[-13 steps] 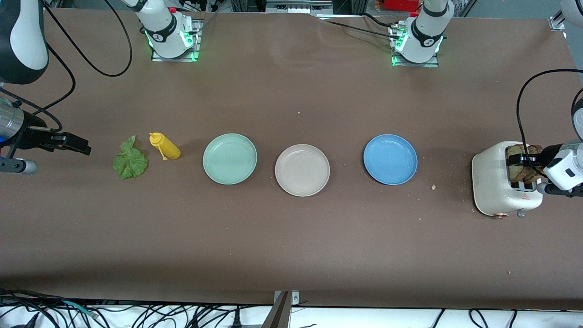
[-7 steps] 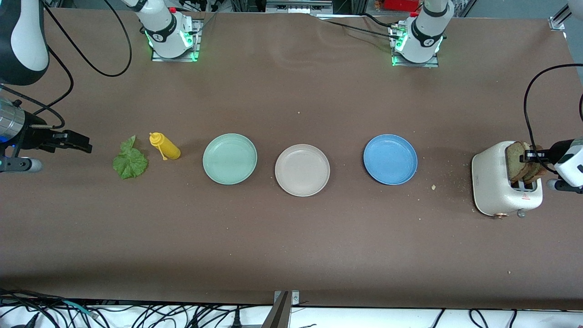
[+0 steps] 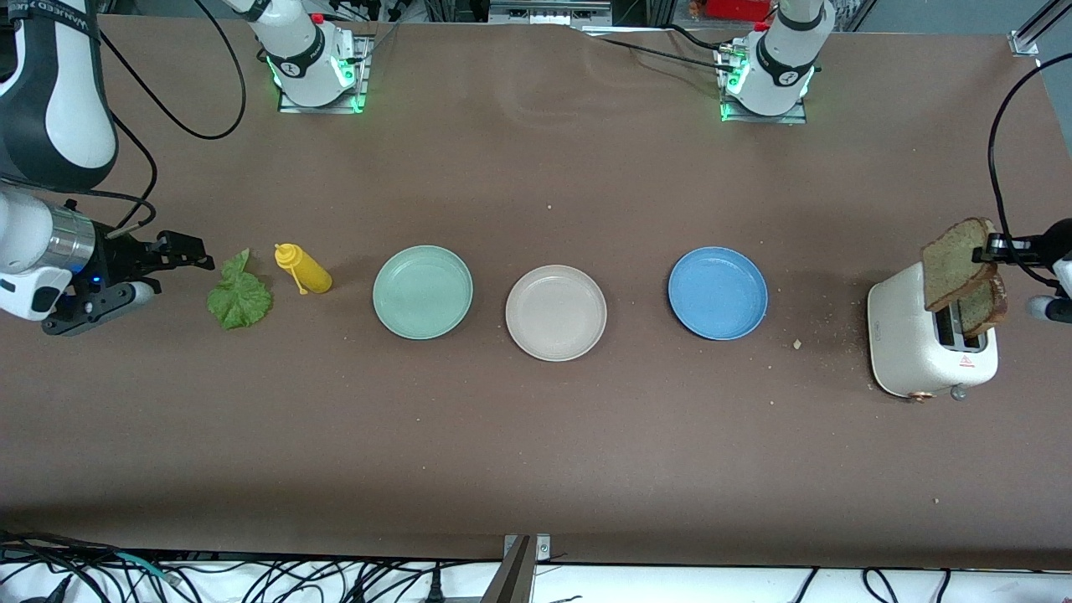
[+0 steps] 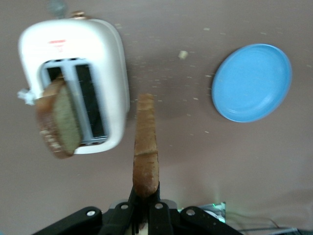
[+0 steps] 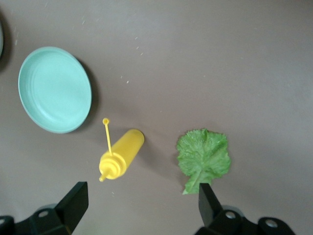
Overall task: Make sandwich in beige plate with both arms
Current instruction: 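Carry the toast to the beige plate while the right gripper reaches the mustard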
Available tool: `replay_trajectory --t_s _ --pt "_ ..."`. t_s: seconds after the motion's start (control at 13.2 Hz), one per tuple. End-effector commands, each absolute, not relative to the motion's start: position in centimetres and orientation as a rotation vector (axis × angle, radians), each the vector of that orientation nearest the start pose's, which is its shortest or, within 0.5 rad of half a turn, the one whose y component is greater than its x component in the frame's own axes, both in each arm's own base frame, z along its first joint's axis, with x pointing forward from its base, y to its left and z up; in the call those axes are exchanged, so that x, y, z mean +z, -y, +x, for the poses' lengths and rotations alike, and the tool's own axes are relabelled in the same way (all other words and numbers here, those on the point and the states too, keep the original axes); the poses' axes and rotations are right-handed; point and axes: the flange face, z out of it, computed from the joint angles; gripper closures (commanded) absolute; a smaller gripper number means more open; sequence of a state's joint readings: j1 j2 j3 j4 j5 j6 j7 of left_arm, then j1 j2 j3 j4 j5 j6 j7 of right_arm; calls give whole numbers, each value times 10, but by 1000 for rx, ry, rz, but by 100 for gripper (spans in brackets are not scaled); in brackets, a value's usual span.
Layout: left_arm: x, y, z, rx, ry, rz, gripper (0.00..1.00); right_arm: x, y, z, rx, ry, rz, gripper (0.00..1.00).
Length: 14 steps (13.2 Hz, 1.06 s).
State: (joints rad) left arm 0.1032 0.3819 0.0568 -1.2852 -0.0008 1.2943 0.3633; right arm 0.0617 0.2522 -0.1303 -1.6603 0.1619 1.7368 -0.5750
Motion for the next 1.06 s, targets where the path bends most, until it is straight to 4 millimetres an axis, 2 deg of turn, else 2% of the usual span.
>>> replay_trajectory --t_s 0.0,0.08,0.3,0.38,0.53,0.68,0.84,0.99 --pt "511 -23 625 629 -537 -3192 100 431 40 604 166 868 -2792 0" --pt "499 -1 629 654 -590 -3272 100 425 47 602 154 930 -2740 0" --pt "475 56 636 727 -730 -3426 100 385 82 584 91 1059 -2574 0" --pt "464 86 639 761 -749 -3473 100 376 87 580 67 1121 -2531 0" --pt "451 117 651 756 -545 -3616 100 354 100 574 16 1186 -2466 0" --pt "428 155 656 811 -556 -3677 100 331 102 568 -45 1250 -2390 0" --pt "392 182 666 852 -517 -3781 100 304 109 553 -130 1286 -2315 0" --pt "360 210 671 912 -445 -3883 100 275 112 546 -204 1291 -2223 0"
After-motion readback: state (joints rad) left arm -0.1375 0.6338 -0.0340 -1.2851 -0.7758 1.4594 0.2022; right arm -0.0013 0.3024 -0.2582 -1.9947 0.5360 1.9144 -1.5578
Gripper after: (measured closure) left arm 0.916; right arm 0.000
